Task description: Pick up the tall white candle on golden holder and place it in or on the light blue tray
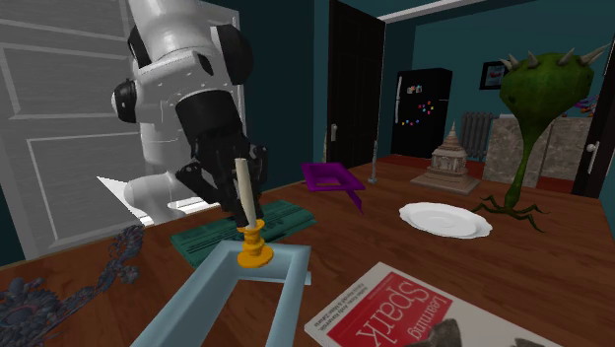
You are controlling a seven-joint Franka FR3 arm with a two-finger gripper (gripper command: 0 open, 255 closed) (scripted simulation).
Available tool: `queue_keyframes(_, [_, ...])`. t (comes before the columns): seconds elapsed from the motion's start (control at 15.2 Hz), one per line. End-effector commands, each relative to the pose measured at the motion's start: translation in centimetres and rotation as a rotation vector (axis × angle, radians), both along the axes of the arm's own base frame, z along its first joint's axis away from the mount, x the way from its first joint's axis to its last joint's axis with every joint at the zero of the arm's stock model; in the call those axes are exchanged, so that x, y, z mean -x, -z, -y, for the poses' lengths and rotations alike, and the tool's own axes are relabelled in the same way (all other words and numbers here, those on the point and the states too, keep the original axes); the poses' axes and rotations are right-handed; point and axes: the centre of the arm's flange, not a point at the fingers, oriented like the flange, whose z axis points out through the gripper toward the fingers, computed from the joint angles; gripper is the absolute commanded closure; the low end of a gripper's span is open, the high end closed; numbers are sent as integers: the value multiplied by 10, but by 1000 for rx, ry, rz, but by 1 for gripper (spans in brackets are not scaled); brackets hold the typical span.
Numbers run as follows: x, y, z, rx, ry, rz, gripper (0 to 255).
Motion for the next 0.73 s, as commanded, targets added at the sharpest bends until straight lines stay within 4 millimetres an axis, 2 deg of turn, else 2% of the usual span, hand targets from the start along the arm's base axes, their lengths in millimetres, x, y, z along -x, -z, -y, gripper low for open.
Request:
queue_keyframes(0.0, [-7,3,24,1,-2,0,255])
queue_keyframes(0.13, [-13,5,50,1,-2,0,255])
queue_keyframes(0.2, [-14,5,55,1,-2,0,255])
queue_keyframes(0.66, [-14,42,55,1,-2,0,255])
